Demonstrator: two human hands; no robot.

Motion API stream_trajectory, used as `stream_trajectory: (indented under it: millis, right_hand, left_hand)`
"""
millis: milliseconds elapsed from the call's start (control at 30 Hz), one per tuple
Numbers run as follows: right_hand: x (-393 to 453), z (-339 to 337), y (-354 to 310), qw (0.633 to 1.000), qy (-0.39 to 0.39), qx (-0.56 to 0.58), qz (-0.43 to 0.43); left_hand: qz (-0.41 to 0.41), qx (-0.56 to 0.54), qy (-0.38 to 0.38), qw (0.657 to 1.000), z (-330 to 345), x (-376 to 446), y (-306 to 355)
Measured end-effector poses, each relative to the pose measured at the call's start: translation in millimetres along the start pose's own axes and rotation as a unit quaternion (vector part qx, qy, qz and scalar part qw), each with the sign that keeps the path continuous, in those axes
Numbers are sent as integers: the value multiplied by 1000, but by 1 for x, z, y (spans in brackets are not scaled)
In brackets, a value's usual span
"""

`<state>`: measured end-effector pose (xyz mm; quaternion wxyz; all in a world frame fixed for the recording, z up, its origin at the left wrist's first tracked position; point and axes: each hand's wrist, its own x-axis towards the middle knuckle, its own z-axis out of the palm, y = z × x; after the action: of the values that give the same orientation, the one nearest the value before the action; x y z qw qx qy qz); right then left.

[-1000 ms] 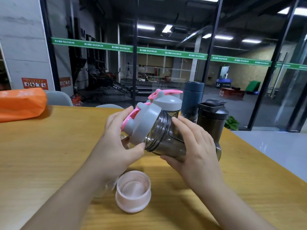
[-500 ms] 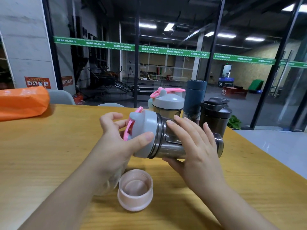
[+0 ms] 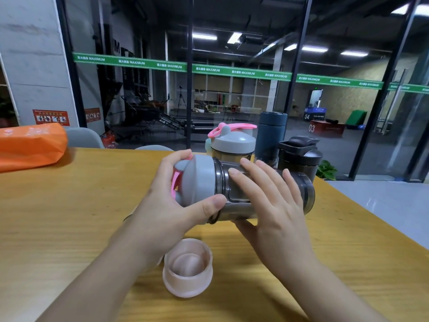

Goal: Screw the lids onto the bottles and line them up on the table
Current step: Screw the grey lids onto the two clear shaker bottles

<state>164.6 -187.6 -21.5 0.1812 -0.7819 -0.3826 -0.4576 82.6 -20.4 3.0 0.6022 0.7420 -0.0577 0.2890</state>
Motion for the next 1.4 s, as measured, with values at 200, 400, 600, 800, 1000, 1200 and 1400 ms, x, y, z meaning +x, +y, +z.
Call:
stream_trajectory:
  millis: [200, 400, 600, 800, 1000, 1200, 1400]
  right_hand:
    - [0, -3, -2, 1000, -1, -17, -7]
    - [0, 0, 2, 999, 25, -21, -23]
    - [1, 5, 10, 998, 16, -15, -61]
    - [4, -12, 36, 988, 44, 125, 73]
    - [6, -22, 50, 821, -12, 367, 437]
    - [9, -36, 52, 628, -221, 494, 559]
    - [11, -35, 50, 608, -147, 574, 528]
  left_hand:
    - [-4, -38, 21, 999, 6, -1, 7]
    - [3, -28, 12, 1000, 5, 0, 1]
    - [43, 45, 41, 997, 5, 1, -5]
    - [70, 95, 53, 992, -2, 1, -6]
    - [88, 125, 11, 988, -1, -2, -3]
    - [118, 134, -36, 983, -3, -1, 1]
    - [92, 80, -20, 992, -2, 1, -3]
